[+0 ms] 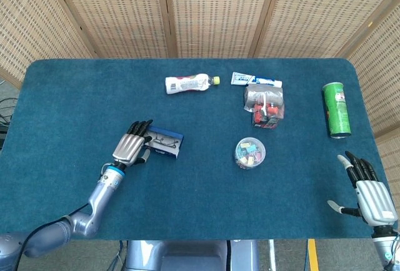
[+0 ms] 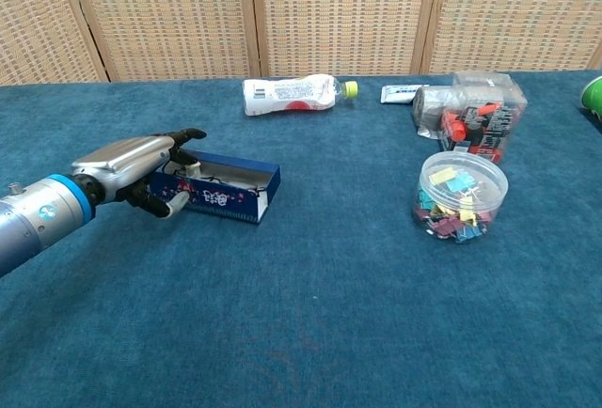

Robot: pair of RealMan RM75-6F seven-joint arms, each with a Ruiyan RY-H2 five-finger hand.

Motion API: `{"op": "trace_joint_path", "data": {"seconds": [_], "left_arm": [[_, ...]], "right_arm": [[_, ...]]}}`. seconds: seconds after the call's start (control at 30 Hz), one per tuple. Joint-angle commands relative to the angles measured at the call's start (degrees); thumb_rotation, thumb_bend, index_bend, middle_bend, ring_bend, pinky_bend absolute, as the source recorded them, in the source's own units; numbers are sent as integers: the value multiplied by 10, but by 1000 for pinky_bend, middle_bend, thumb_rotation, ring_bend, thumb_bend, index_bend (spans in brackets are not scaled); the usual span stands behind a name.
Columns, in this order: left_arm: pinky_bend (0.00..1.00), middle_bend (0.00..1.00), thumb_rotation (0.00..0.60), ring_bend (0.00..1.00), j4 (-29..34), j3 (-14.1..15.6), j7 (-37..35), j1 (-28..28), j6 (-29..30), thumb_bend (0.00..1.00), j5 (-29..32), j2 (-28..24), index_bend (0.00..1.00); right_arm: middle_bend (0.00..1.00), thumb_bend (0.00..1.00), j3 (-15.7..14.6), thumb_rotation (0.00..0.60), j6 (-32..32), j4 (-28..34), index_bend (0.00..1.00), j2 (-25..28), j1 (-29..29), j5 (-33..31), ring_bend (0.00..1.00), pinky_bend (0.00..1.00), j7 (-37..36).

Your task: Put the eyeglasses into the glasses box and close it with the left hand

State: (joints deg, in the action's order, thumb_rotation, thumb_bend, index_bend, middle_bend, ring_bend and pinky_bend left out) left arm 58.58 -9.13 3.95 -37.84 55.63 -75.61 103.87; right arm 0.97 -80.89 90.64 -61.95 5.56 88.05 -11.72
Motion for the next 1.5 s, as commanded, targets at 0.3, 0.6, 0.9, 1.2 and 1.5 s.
{"op": "trace_joint_path", "data": {"seconds": [0.3, 0.6, 0.9, 1.2, 1.5], "left_arm": [[0, 0, 600, 0, 56, 53, -37, 41, 49, 522, -55, -80, 694], [0, 0, 600, 0, 63, 109, -86, 81, 105, 521, -119, -155, 695], [0, 0, 600, 0, 58, 140, -103, 113, 143, 518, -148, -195, 695], [0, 0, 600, 0, 62, 166, -105, 136, 146, 517, -160, -219, 696], [0, 0, 600, 0, 70, 162, -128, 130, 129, 517, -163, -216, 695]], "right_arm": [[0, 0, 1, 600, -2, 4, 0, -2, -1, -3, 0, 0, 12], [0, 0, 2, 600, -2, 8, 0, -2, -2, -6, 0, 0, 21], [0, 0, 3, 600, -3, 9, 0, -3, -2, -7, 0, 0, 23], [0, 0, 3, 600, -4, 8, 0, -4, -3, -6, 0, 0, 23], [0, 0, 3, 600, -4, 8, 0, -4, -3, -6, 0, 0, 23]]}}
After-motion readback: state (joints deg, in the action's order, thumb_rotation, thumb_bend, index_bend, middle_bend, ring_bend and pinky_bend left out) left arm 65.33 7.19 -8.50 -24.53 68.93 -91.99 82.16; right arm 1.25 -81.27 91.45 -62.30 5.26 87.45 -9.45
